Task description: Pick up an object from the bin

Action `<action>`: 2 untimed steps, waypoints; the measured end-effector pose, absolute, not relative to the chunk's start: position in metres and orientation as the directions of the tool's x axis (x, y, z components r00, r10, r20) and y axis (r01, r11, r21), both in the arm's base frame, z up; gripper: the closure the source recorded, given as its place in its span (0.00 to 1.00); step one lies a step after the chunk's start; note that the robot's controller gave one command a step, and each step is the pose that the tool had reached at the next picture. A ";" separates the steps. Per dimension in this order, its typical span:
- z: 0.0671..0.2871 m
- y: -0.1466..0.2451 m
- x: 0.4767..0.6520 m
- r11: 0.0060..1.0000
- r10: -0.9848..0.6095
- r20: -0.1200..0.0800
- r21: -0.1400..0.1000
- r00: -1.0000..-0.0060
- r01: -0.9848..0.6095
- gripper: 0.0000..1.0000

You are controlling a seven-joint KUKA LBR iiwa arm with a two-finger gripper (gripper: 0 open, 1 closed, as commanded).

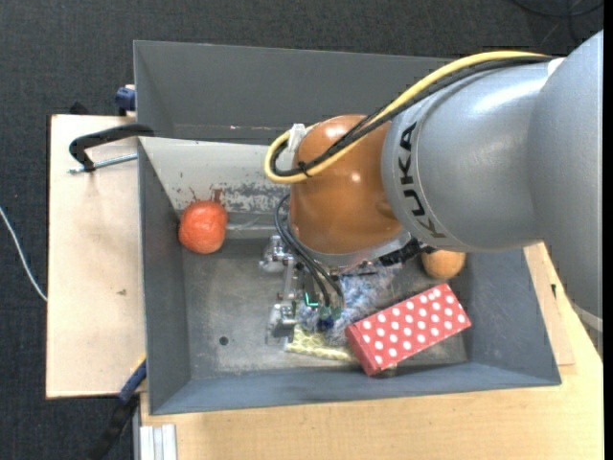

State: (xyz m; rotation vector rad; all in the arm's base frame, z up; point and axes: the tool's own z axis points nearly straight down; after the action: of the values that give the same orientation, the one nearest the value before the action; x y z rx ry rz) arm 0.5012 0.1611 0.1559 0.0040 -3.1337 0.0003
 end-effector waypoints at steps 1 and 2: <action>0.160 0.160 0.503 1.000 -0.001 0.001 0.001 -1.000 -0.001 0.00; 0.144 0.115 0.497 0.997 -0.071 -0.001 0.002 -0.997 -0.071 0.00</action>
Offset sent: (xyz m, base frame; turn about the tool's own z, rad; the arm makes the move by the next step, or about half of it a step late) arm -0.0086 -0.0840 -0.0252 -0.1087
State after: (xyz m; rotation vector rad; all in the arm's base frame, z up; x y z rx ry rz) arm 0.4971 0.1152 0.1437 0.1122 -3.1408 -0.0032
